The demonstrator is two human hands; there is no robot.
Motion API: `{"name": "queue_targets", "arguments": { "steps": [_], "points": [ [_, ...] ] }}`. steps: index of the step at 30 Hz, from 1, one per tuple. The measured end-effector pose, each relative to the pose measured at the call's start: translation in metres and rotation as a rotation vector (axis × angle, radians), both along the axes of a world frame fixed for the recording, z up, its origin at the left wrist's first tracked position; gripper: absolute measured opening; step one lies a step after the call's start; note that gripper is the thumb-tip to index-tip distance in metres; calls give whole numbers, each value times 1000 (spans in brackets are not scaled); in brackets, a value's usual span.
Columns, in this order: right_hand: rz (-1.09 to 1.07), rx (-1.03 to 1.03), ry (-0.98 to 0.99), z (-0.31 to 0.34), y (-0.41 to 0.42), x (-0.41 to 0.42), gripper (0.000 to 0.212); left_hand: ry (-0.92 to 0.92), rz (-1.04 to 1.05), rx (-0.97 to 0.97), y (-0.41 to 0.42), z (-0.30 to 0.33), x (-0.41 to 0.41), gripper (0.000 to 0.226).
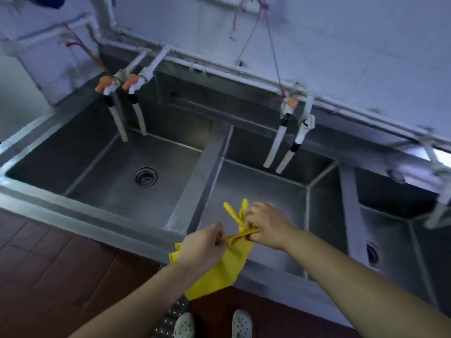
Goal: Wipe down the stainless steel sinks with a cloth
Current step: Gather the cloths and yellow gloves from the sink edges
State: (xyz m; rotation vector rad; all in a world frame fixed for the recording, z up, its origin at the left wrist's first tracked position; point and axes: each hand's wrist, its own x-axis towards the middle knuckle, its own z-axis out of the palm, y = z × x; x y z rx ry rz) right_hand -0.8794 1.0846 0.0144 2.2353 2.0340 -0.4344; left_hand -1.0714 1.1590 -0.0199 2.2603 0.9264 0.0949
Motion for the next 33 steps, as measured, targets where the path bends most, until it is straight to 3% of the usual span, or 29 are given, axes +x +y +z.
{"name": "queue_targets", "arguments": {
  "steps": [8, 15, 19, 21, 23, 28, 33],
  "points": [
    [-503, 199, -7, 24, -132, 40, 22, -63, -398, 216, -29, 49, 108, 20],
    [-1123, 341, 279, 35, -273, 57, 35, -270, -803, 447, -132, 91, 193, 20],
    [-1264, 418, 342, 33, -357, 66, 73, -342, -961, 468, -210, 107, 239, 18],
    [-1300, 427, 320, 30, -403, 73, 78, -358, -1002, 459, -253, 110, 258, 15],
    [-1324, 397, 250, 28, -451, 81, 73, -384, -1026, 443, -297, 113, 275, 12],
    [-1415, 399, 223, 31, -566, 110, 26, -417, -1079, 417, -403, 118, 313, 14],
    [-1466, 487, 247, 45, -654, 138, 20, -397, -1061, 348, -483, 117, 346, 13]
  ]
}}
